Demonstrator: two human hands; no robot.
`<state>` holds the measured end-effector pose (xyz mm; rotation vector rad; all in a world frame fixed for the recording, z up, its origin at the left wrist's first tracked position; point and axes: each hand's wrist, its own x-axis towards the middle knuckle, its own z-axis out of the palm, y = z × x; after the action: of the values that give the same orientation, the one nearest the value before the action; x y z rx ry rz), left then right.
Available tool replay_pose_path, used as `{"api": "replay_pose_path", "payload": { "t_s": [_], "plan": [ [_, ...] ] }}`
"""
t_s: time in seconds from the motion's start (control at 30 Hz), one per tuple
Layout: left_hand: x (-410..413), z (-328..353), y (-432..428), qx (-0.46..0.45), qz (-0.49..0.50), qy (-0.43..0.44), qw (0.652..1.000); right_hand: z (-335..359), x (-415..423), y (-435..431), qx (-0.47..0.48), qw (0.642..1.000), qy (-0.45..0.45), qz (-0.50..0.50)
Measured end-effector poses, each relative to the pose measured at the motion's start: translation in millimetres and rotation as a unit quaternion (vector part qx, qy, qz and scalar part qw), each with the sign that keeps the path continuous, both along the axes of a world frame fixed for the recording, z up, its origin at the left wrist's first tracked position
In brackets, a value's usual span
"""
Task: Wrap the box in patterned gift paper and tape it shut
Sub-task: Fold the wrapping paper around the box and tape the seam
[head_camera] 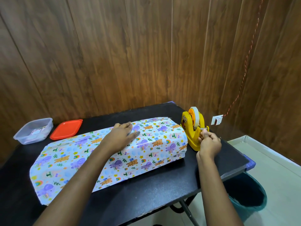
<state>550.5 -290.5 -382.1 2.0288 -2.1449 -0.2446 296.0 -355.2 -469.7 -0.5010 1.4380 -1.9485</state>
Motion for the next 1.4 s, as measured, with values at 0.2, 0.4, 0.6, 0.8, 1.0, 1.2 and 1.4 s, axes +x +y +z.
{"api": "replay_pose_path", "payload": {
  "t_s": [0.2, 0.4, 0.6, 0.8, 1.0, 1.2, 1.4],
  "plan": [
    [0.3, -2.6, -0.9, 0.0, 0.0, -0.001, 1.0, -17.3, 1.1, 2.5, 0.038, 0.998, -0.053, -0.027],
    [0.0, -0.6, -2.5, -0.008, -0.004, 0.008, 1.0, 2.9, -0.6, 24.1, -0.019, 0.996, 0.006, 0.087],
    [11.4, 6.6, 0.2, 0.011, -0.008, 0.066, 0.998, 63.0, 29.5, 37.0, -0.058, 0.948, 0.218, 0.226],
    [48.2, 3.7, 20.8, 0.051, 0.01, 0.079, 0.996, 96.1, 65.6, 34.0, -0.072, 0.879, 0.423, 0.21],
    [29.5, -5.7, 0.4, 0.007, 0.065, -0.034, 0.997, 100.3, 92.4, 31.3, -0.06, 0.87, 0.389, 0.299],
    [-10.6, -12.4, -24.1, -0.006, 0.181, 0.006, 0.983, 90.9, 109.5, 32.4, -0.03, 0.877, 0.281, 0.389],
    [36.4, 7.9, 17.5, 0.064, 0.065, 0.026, 0.996, 90.0, 116.9, 36.8, -0.008, 0.853, 0.284, 0.438]
  ]
}}
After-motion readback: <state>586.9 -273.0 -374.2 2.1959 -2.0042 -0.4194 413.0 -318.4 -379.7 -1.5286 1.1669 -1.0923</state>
